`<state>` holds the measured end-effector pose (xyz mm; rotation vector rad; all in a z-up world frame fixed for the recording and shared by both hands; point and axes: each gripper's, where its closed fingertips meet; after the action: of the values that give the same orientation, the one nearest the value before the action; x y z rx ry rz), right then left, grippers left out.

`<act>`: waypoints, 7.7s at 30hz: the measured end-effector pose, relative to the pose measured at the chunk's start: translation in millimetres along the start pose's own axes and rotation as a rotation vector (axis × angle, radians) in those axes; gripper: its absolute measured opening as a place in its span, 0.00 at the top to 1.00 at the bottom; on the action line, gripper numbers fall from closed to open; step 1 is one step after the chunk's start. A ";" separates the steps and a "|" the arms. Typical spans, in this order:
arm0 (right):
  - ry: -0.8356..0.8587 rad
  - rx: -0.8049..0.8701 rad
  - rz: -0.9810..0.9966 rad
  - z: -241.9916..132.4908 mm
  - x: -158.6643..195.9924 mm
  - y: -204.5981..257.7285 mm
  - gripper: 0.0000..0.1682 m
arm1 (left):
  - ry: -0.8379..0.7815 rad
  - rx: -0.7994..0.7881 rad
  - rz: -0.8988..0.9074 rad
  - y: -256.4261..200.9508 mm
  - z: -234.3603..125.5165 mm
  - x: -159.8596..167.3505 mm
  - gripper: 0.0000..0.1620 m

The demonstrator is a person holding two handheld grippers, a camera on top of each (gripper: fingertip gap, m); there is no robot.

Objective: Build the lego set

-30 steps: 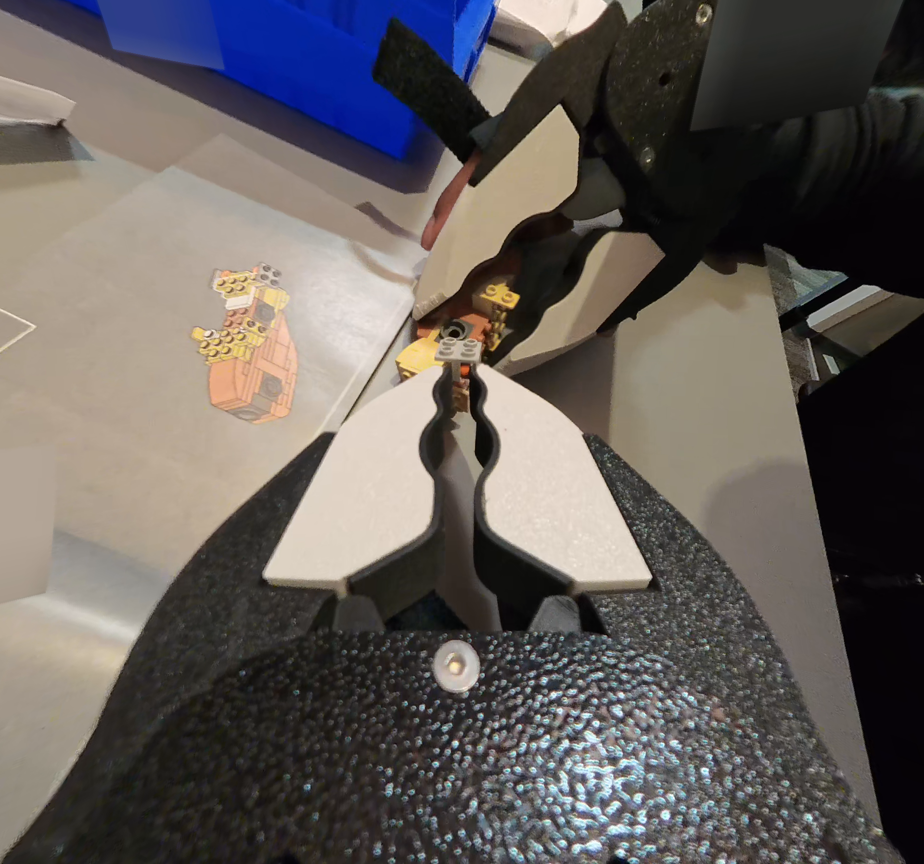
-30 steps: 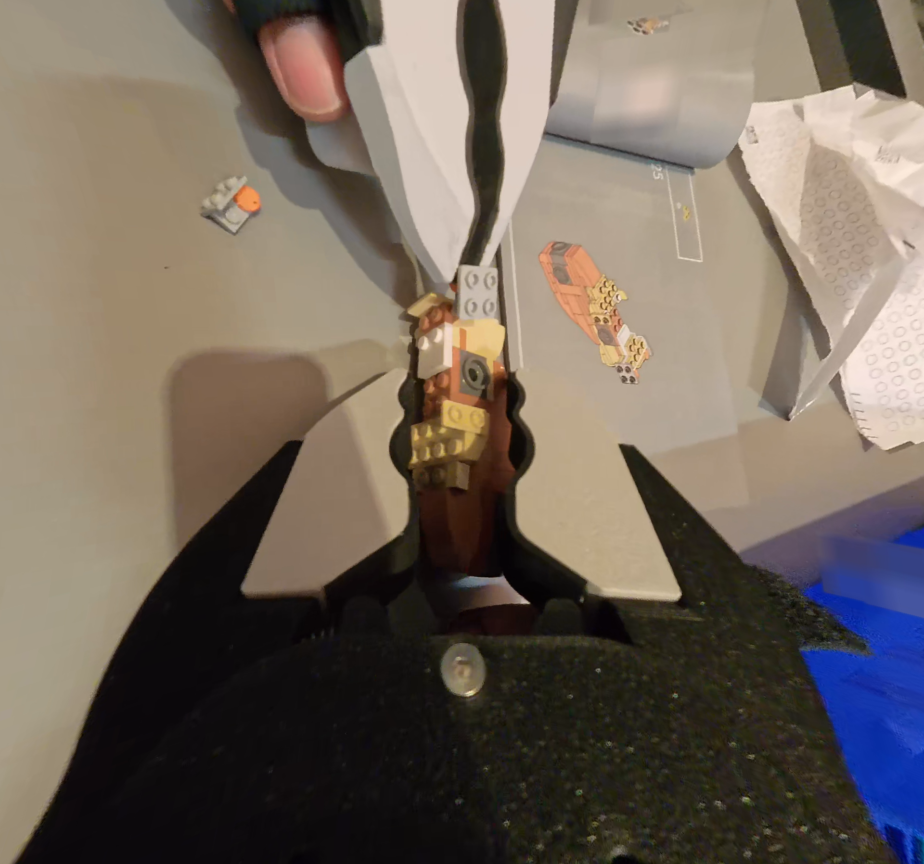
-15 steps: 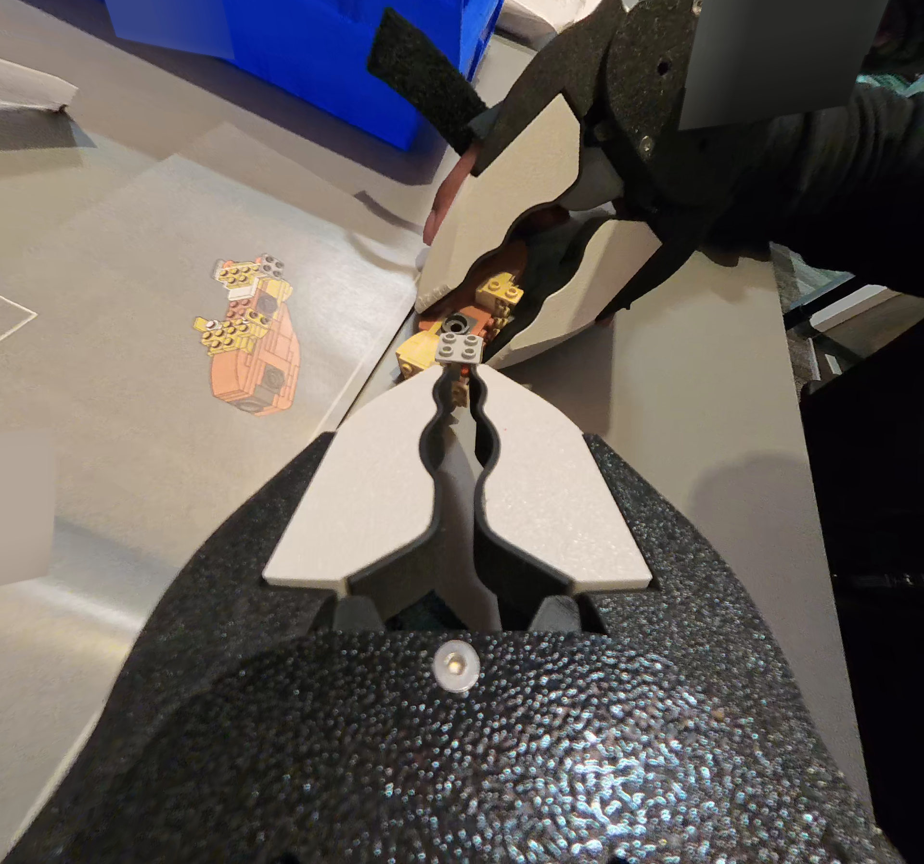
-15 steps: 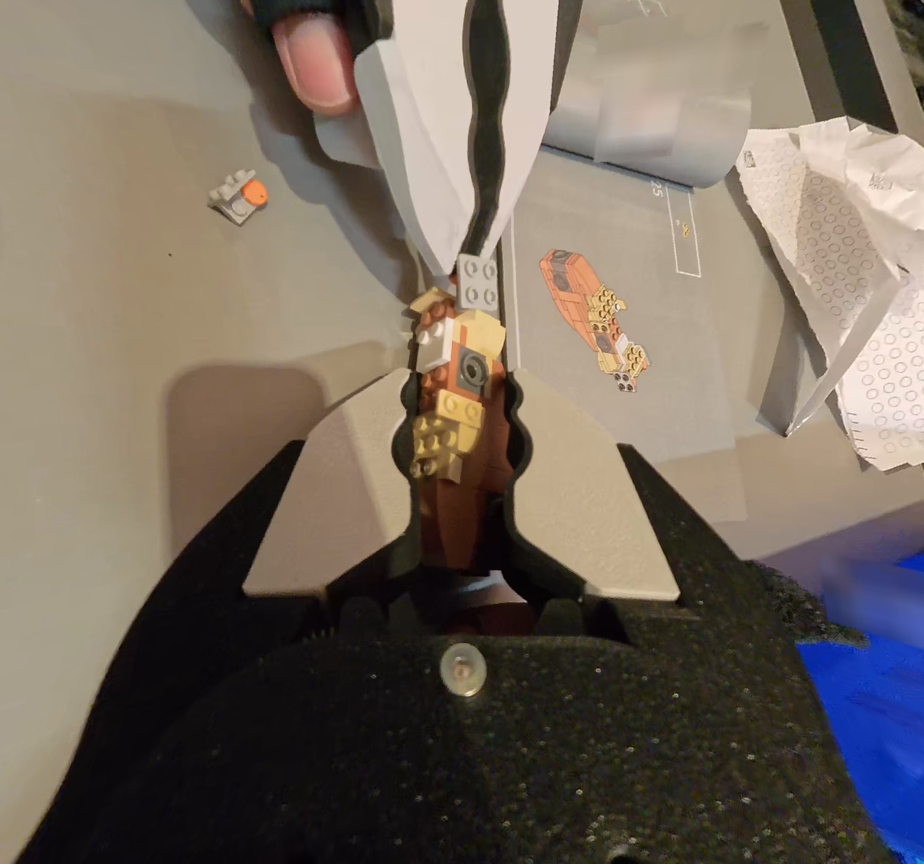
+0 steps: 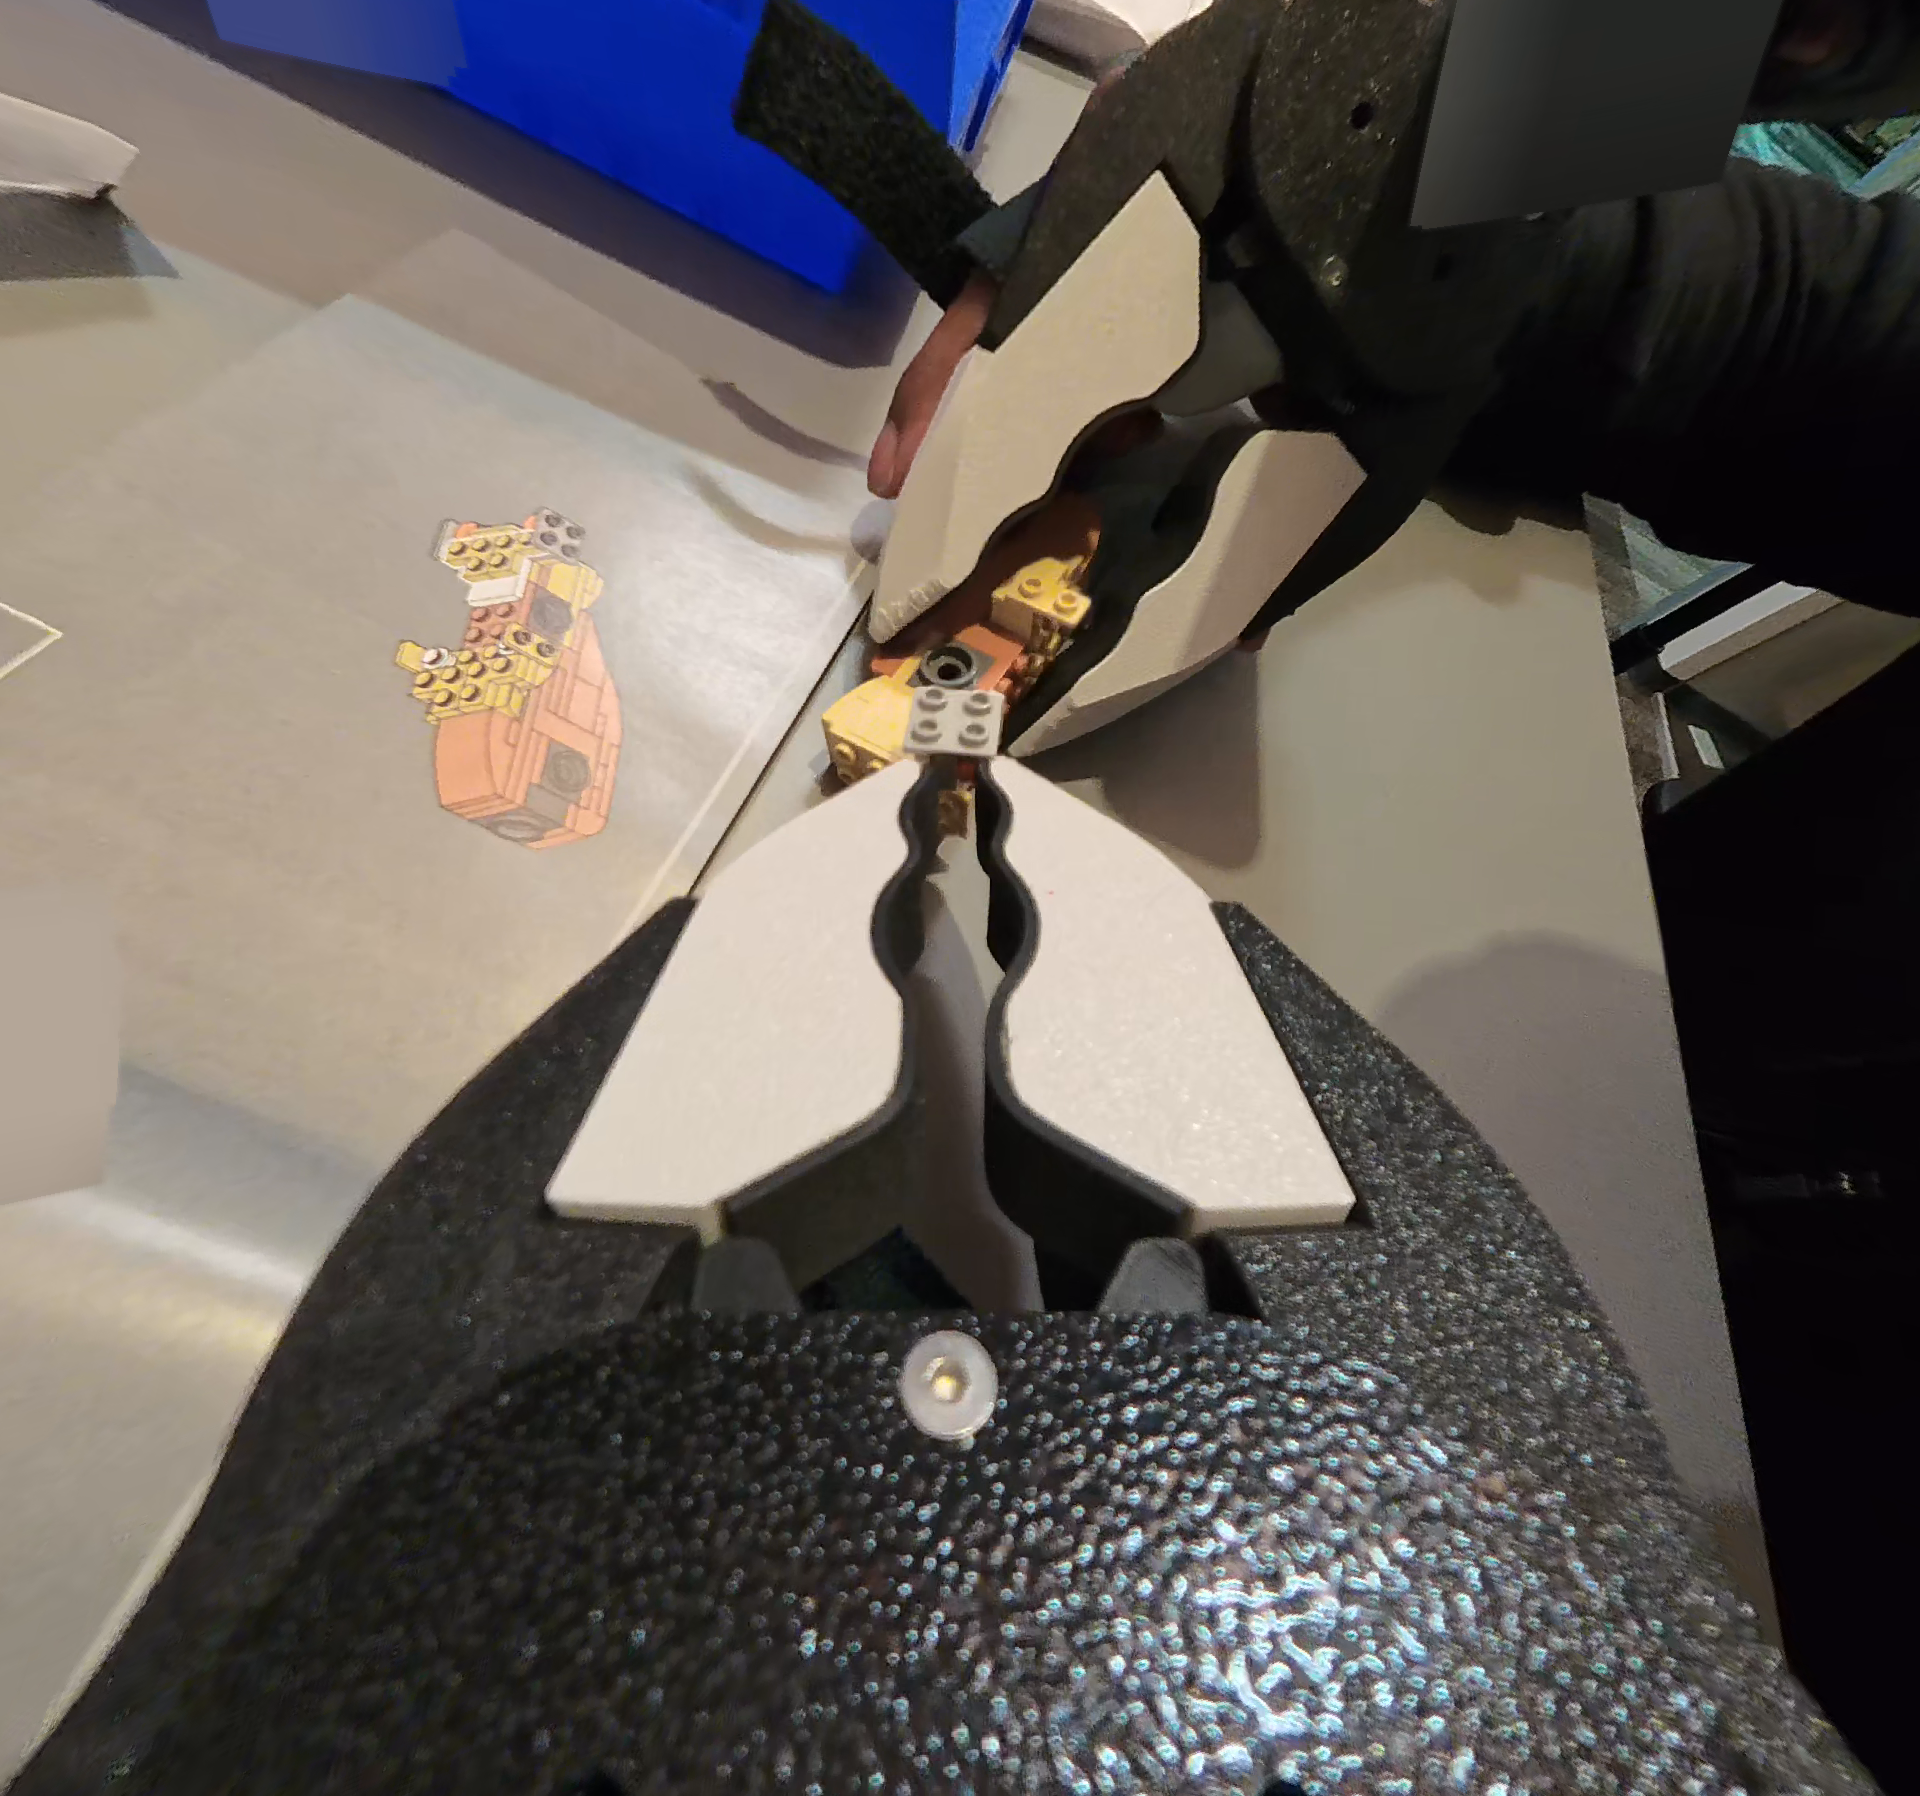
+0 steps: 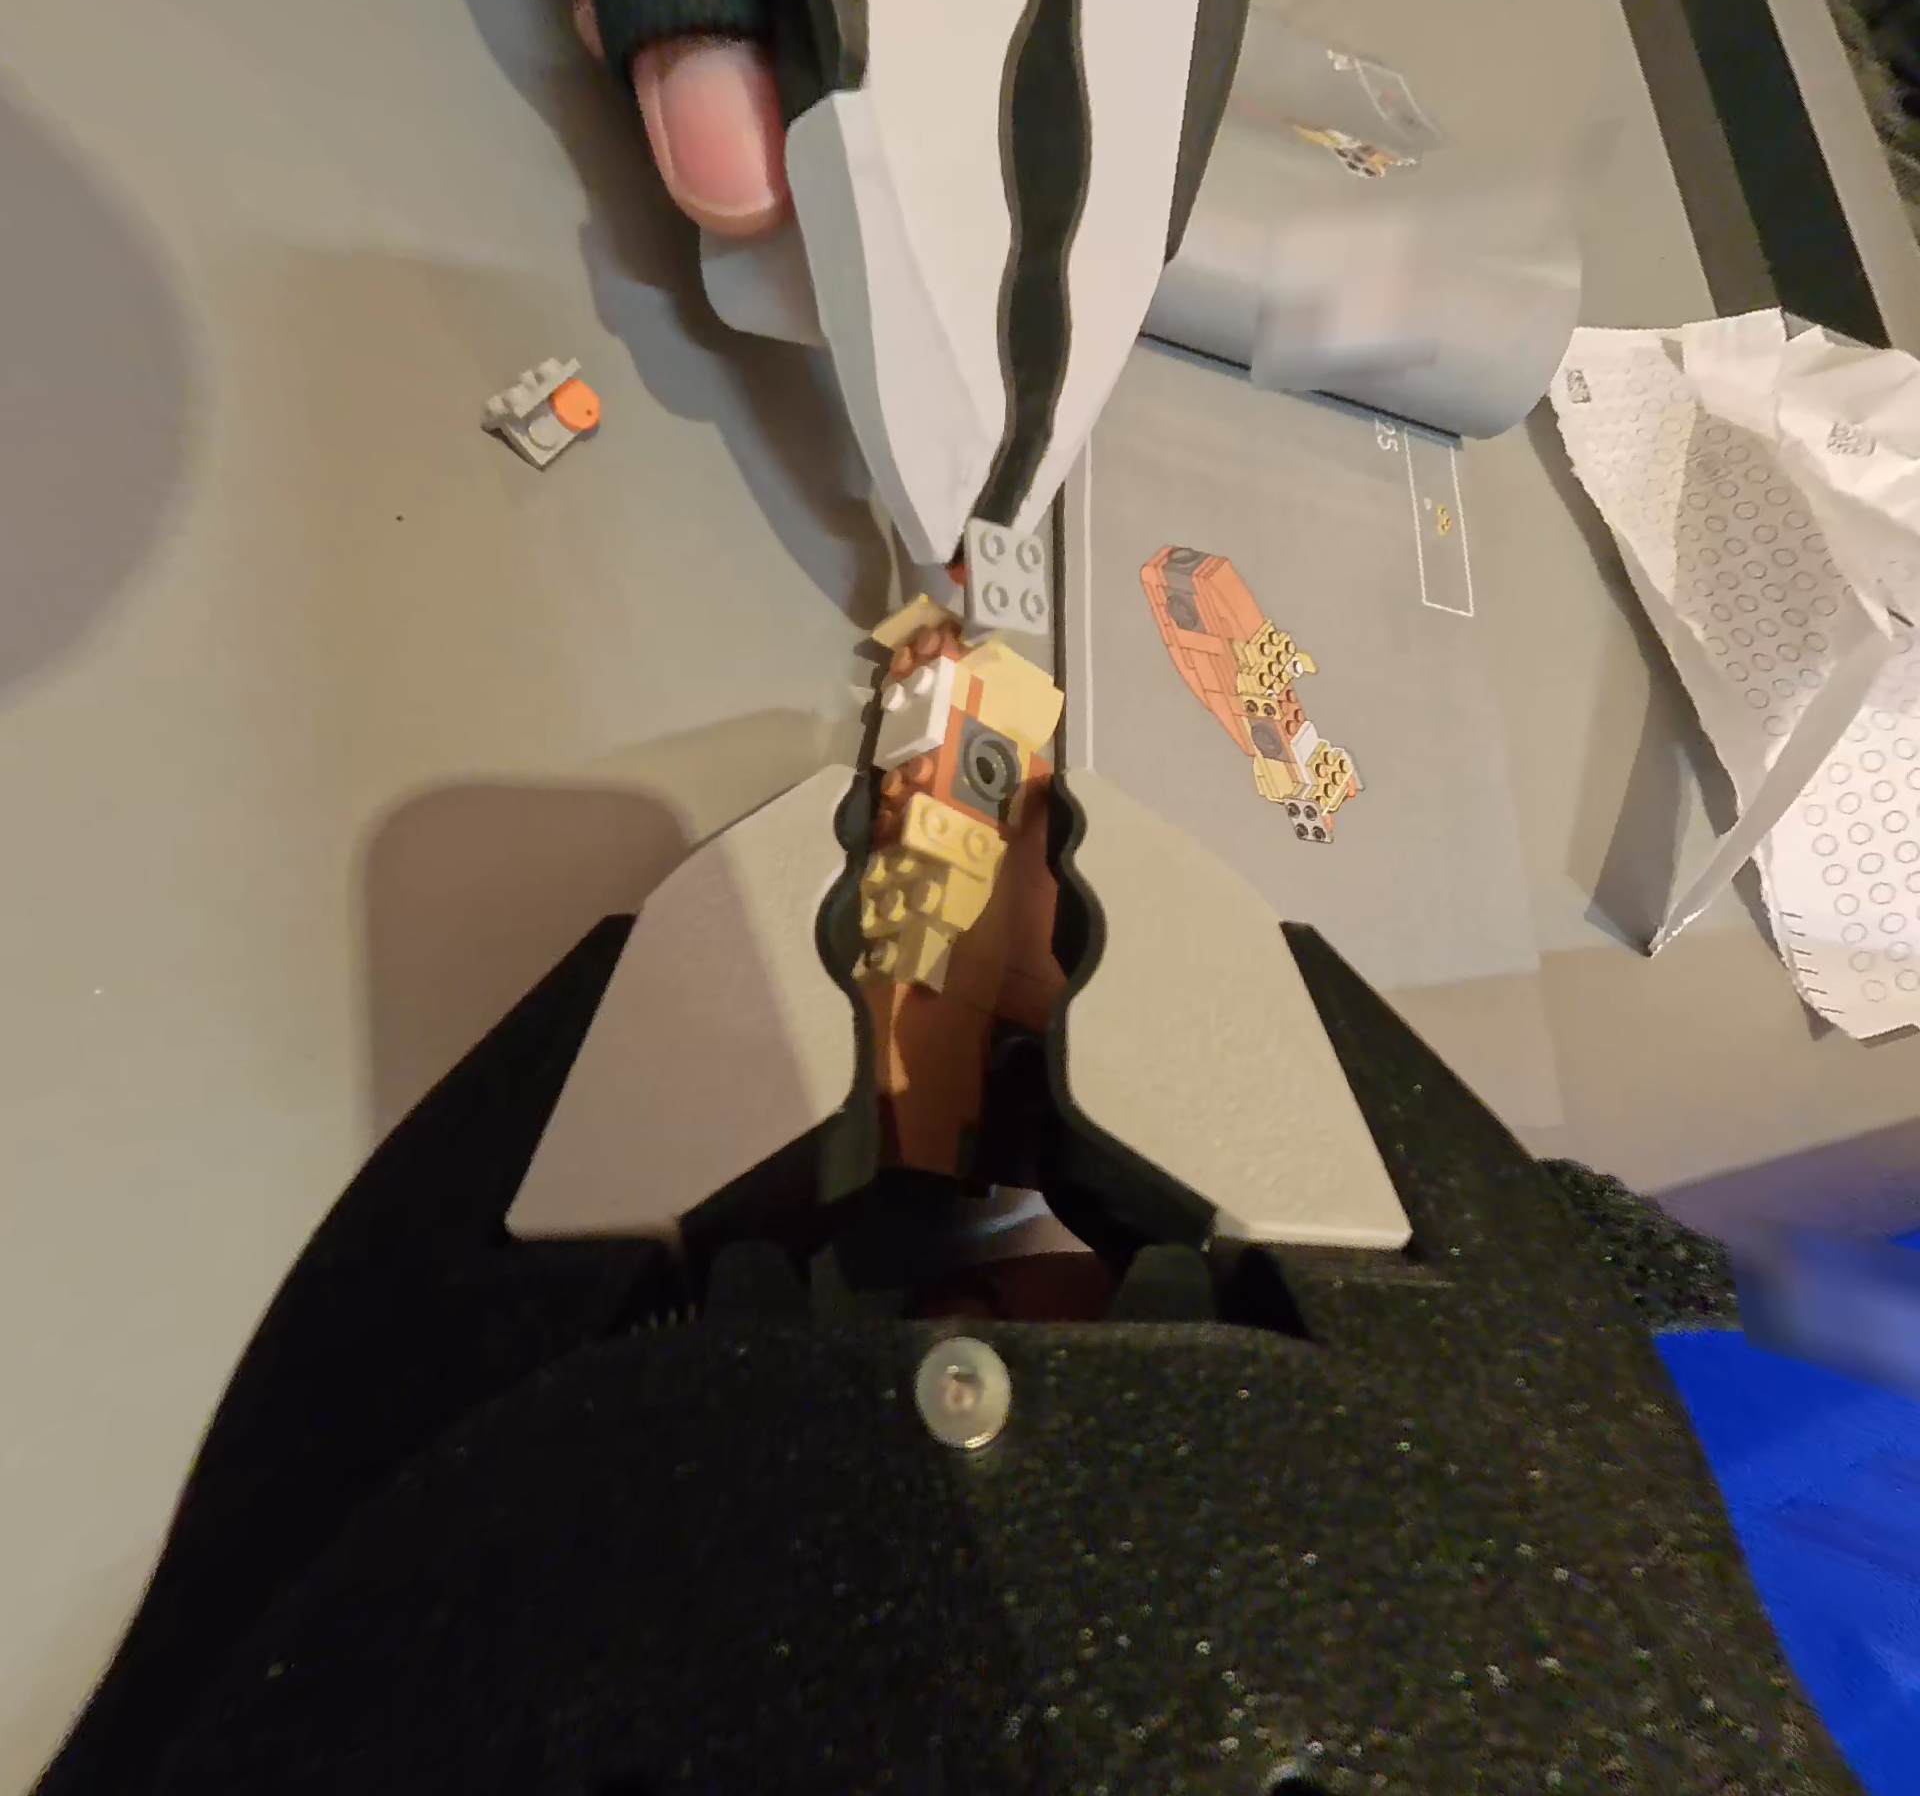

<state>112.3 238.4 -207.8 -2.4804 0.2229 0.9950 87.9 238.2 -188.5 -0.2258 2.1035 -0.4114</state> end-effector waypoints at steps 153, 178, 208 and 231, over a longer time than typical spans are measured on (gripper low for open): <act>-0.027 -0.137 0.017 3.8 -3.5 6.9 0.76 | 0.060 0.046 0.290 -0.8 2.4 0.2 0.91; -0.037 -0.170 -0.001 2.6 -3.5 8.3 0.78 | 0.073 0.083 0.329 -1.7 -1.8 5.6 0.90; 0.028 -0.080 0.144 -1.9 -21.8 7.1 0.77 | 0.095 0.129 0.292 -7.3 -1.1 6.0 0.90; 0.152 -0.111 0.168 6.6 -5.0 9.3 0.79 | 0.106 0.143 0.323 -8.9 -1.4 8.0 0.90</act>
<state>101.7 233.2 -211.9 -2.6776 0.4426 0.9061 82.4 227.7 -190.7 0.2219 2.1549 -0.3838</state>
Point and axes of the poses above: each gripper's, where its closed fingertips meet, z out along the fingers, x out of its underside, y = z × x across the jaws, and after that the axes turned 2 degrees about -z, right-handed
